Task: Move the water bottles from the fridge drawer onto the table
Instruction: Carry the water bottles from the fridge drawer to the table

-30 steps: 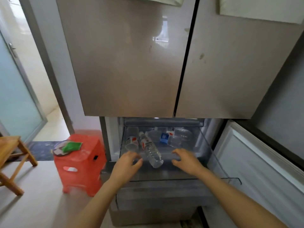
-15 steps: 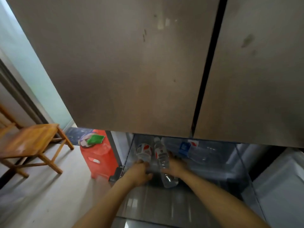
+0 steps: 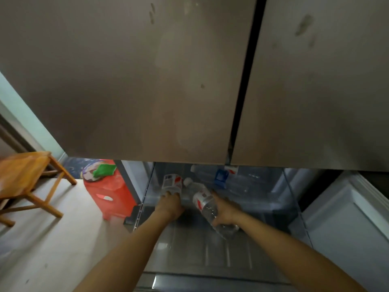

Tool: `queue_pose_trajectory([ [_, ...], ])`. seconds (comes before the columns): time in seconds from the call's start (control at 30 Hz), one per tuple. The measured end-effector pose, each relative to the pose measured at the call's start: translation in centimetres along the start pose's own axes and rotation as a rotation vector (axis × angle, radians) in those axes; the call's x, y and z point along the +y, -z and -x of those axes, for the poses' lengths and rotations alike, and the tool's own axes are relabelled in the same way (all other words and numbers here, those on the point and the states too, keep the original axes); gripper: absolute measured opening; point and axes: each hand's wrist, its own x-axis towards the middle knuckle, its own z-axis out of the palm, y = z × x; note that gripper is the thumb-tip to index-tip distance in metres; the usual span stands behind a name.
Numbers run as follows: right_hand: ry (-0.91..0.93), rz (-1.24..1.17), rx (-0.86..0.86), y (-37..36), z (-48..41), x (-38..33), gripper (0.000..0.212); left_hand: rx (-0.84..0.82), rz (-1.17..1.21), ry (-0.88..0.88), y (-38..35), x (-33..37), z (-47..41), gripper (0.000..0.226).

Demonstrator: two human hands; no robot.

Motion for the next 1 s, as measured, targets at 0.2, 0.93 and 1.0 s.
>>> queue_pose_trajectory([
  [0.2, 0.0, 0.104, -0.048, -0.5, 3.1, 4.5, 0.118, -0.187, -0.101, -0.029, -1.2, -1.9, -0.1, 0.036],
  [0.93, -0.158, 0.122, -0.108, -0.3, 3.8, 4.0, 0.11, -0.134, -0.071, -0.07, -0.3, -2.6, 2.7, 0.038],
  [1.0, -0.166, 0.14, -0.061, -0.5, 3.3, 2.9, 0.112, -0.086, -0.102, -0.089, 0.5, -3.2, 2.9, 0.037],
])
